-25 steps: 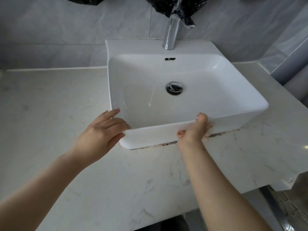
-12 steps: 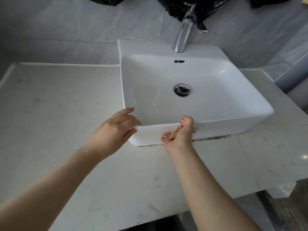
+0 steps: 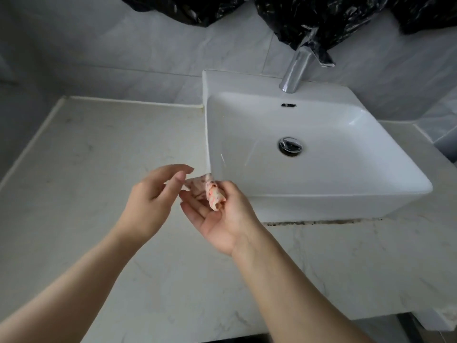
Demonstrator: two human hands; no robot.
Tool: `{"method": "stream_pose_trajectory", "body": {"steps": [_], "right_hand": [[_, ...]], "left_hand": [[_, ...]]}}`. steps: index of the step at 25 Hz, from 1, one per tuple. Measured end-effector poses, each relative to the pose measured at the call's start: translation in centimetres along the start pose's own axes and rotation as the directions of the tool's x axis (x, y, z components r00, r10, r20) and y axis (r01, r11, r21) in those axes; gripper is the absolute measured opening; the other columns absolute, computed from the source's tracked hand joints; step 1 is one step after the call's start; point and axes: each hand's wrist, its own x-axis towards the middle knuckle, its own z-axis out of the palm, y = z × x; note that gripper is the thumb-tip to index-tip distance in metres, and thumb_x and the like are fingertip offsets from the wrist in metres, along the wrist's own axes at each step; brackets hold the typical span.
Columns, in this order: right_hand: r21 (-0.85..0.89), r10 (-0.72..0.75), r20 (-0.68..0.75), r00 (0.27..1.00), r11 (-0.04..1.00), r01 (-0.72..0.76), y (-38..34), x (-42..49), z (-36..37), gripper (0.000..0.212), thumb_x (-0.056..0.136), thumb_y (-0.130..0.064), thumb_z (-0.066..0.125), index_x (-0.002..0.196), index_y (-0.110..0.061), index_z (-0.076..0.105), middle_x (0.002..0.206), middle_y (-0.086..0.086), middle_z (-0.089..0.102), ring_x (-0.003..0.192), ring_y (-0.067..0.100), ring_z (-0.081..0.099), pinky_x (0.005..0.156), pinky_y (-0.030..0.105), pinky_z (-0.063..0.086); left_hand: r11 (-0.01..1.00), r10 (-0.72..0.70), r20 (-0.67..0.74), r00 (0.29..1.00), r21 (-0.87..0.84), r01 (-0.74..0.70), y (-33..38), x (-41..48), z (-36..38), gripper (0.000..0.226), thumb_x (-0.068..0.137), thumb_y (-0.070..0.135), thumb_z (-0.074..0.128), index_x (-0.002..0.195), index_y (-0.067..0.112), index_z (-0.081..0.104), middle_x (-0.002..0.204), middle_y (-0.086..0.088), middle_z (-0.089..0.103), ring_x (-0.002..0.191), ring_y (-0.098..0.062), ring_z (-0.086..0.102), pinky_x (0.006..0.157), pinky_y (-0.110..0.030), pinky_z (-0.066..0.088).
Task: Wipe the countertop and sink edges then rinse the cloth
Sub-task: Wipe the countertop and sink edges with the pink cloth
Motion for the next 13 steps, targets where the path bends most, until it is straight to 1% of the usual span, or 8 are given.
{"method": "stream_pose_trajectory", "body": {"steps": [2,3,5,6,8,10,12,13], "right_hand": [[-0.258,-0.033,0.076,0.997,0.965,0.052,-0.9,-0.9,1.0,0.043,0.093,-0.022,0.038,0.056,-0.016,0.059,0.074,0.008,0.056,0.075,0.016,0.067,0.068,0.025,0.050],[-0.390,-0.063,0.114,0.992,0.915,0.103,-1.7,-1.0,1.5,0.043,0.095,-0.028,0.038,0.057,-0.019,0.056,0.074,0.009,0.054,0.075,0.016,0.065,0.068,0.026,0.048],[-0.637,-0.114,0.167,0.979,0.746,0.196,-3.3,-0.7,2.3,0.038,0.097,-0.042,0.034,0.069,-0.024,0.053,0.068,0.001,0.055,0.076,0.016,0.060,0.070,0.029,0.044],[-0.730,-0.125,0.192,0.973,0.645,0.226,-4.2,-0.4,2.5,0.040,0.097,-0.048,0.031,0.070,-0.025,0.049,0.058,-0.006,0.053,0.072,0.015,0.056,0.069,0.029,0.041],[-0.828,-0.089,0.234,0.968,0.504,0.246,-6.1,0.6,2.4,0.046,0.096,-0.056,0.026,0.068,-0.024,0.043,0.051,-0.011,0.051,0.063,0.014,0.050,0.069,0.030,0.037],[-0.871,-0.099,0.225,0.969,0.425,0.245,-8.2,1.5,1.4,0.050,0.093,-0.061,0.025,0.079,-0.023,0.052,0.073,-0.002,0.064,0.070,0.016,0.058,0.069,0.032,0.038],[-0.897,-0.250,0.132,0.959,0.381,0.223,-9.9,2.7,-0.7,0.052,0.093,-0.060,0.031,0.094,-0.018,0.060,0.098,0.006,0.066,0.080,0.022,0.064,0.071,0.033,0.044],[-0.925,-0.352,0.088,0.932,0.318,0.207,-10.3,3.2,-2.2,0.052,0.093,-0.057,0.035,0.100,-0.012,0.062,0.102,0.007,0.066,0.086,0.025,0.065,0.077,0.035,0.046]], "left_hand": [[0.986,0.007,0.034,0.999,-0.166,-0.001,1.3,-0.1,-0.3,0.021,0.084,0.044,0.046,0.092,0.035,0.063,0.089,0.020,0.067,0.085,0.005,0.061,0.071,-0.005,0.041],[0.974,0.039,0.036,0.999,-0.224,-0.030,1.8,0.0,-0.5,0.023,0.082,0.045,0.048,0.095,0.032,0.062,0.089,0.017,0.068,0.084,0.004,0.062,0.071,-0.006,0.043],[0.963,0.087,0.037,0.996,-0.258,-0.074,2.6,0.6,-0.6,0.034,0.076,0.046,0.059,0.108,0.035,0.053,0.094,0.012,0.065,0.087,0.001,0.061,0.071,-0.011,0.046],[0.976,0.085,0.038,0.996,-0.203,-0.075,2.6,1.1,-0.6,0.042,0.075,0.041,0.067,0.113,0.037,0.048,0.097,0.010,0.062,0.087,-0.002,0.062,0.071,-0.014,0.049],[0.991,0.065,0.037,0.997,0.116,-0.068,2.6,2.4,0.1,0.042,0.078,0.029,0.070,0.115,0.030,0.051,0.094,0.002,0.060,0.086,-0.012,0.063,0.074,-0.024,0.050],[0.930,0.041,-0.079,0.996,0.368,-0.009,2.4,3.5,0.8,0.019,0.081,0.027,0.066,0.098,0.021,0.061,0.091,-0.001,0.059,0.082,-0.018,0.060,0.073,-0.028,0.045],[0.910,0.043,-0.290,0.956,0.407,0.082,2.3,3.7,0.7,0.013,0.082,0.029,0.065,0.084,0.016,0.064,0.089,-0.003,0.054,0.084,-0.022,0.056,0.072,-0.026,0.038],[0.904,0.044,-0.402,0.914,0.405,0.135,2.2,3.6,0.6,0.017,0.082,0.030,0.065,0.078,0.014,0.063,0.090,-0.003,0.050,0.089,-0.024,0.054,0.074,-0.025,0.037]]}}
